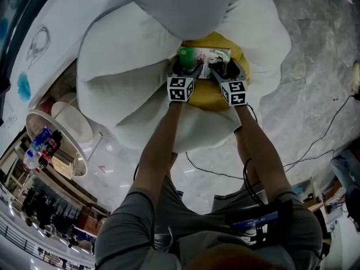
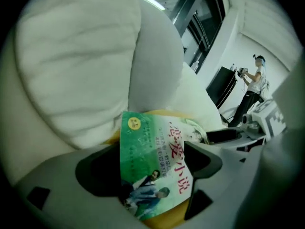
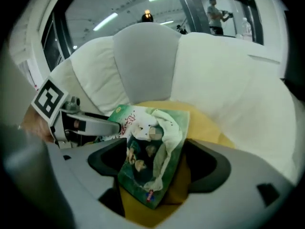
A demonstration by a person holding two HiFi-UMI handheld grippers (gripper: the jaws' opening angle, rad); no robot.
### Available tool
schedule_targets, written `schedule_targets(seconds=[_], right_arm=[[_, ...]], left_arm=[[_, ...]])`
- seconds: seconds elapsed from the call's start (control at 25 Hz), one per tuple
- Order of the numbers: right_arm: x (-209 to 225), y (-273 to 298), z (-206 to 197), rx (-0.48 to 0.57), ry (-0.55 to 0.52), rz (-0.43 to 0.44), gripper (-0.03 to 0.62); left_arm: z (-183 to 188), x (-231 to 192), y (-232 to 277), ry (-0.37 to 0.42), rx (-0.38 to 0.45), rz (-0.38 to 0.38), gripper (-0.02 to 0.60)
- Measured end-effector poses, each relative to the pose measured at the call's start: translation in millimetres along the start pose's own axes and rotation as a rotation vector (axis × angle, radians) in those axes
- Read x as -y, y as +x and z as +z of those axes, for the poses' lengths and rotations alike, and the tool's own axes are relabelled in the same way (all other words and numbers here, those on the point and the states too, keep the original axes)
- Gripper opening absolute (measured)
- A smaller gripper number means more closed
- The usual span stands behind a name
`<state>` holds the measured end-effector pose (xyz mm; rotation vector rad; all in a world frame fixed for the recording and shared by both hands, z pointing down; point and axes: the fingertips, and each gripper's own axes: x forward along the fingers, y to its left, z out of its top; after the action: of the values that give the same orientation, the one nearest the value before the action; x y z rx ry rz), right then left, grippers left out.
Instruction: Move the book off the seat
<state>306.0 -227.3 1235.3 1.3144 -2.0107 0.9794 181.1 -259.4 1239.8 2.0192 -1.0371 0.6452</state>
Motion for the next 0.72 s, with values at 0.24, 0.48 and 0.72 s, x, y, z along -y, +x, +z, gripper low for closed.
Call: schedule_targets(seconds=[0.24, 0.48, 0.72], right_arm=[[-6, -3, 1, -0.009, -0.016, -0.011, 0.380], [-13, -14, 6, -0.019, -0.038, -0.004, 0.380], [-22, -43, 34, 0.046, -0.036, -0.011, 0.380]], left_arm=[[1, 4, -5, 0.004, -0.006, -0.016, 0.413], [7, 9, -16, -0.016, 0.007, -0.003, 0.420], [30, 28, -46, 0.017, 0.058, 0.009, 0.422]])
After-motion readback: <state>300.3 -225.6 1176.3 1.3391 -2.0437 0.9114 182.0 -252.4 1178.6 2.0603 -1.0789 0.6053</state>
